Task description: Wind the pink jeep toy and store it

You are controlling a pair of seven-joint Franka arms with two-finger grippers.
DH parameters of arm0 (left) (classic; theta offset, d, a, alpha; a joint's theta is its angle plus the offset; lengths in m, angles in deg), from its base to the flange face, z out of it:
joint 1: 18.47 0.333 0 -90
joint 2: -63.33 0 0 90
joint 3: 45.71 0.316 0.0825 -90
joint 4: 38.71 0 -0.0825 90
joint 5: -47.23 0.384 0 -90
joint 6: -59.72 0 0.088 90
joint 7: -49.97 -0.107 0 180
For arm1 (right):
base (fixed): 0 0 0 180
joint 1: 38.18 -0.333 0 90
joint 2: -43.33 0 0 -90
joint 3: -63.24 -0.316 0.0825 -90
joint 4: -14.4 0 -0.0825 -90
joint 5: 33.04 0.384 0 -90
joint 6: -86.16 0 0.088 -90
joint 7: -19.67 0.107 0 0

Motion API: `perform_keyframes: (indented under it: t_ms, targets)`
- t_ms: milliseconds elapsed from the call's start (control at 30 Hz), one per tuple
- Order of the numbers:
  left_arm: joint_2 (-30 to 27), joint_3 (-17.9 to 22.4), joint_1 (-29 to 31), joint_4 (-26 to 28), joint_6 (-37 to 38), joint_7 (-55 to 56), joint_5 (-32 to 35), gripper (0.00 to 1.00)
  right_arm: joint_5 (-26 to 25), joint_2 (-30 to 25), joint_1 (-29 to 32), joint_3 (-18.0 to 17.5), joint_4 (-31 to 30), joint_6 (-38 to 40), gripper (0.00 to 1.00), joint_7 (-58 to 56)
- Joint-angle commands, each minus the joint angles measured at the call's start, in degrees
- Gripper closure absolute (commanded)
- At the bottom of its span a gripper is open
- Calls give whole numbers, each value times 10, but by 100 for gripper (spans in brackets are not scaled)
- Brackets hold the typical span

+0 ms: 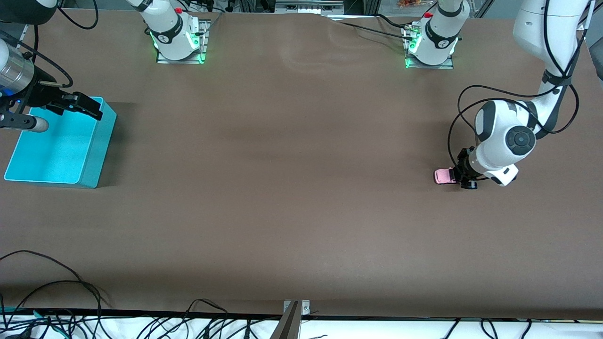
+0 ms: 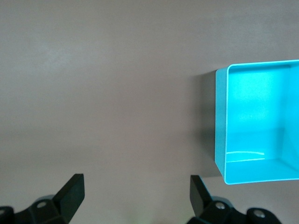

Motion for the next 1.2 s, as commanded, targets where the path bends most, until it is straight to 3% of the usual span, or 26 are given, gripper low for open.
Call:
perform_keyframes:
  t_ms: [0, 167, 633, 733, 1167]
  targets:
    - [27, -4, 34, -2, -32, 7, 52, 97, 0, 3, 3, -3, 11, 7, 0, -7]
    - [34, -24, 78, -6, -37, 8, 79, 97, 0, 3, 3, -2, 11, 7, 0, -7]
    - [48, -24, 144, -12, -69, -60, 80, 97, 0, 4, 3, -2, 11, 7, 0, -7]
    - [60, -24, 164, -20, -72, -67, 106, 97, 0, 3, 3, -2, 11, 8, 0, -7]
    - [83, -22, 188, -40, -72, -127, 130, 96, 0, 4, 3, -2, 11, 9, 0, -7]
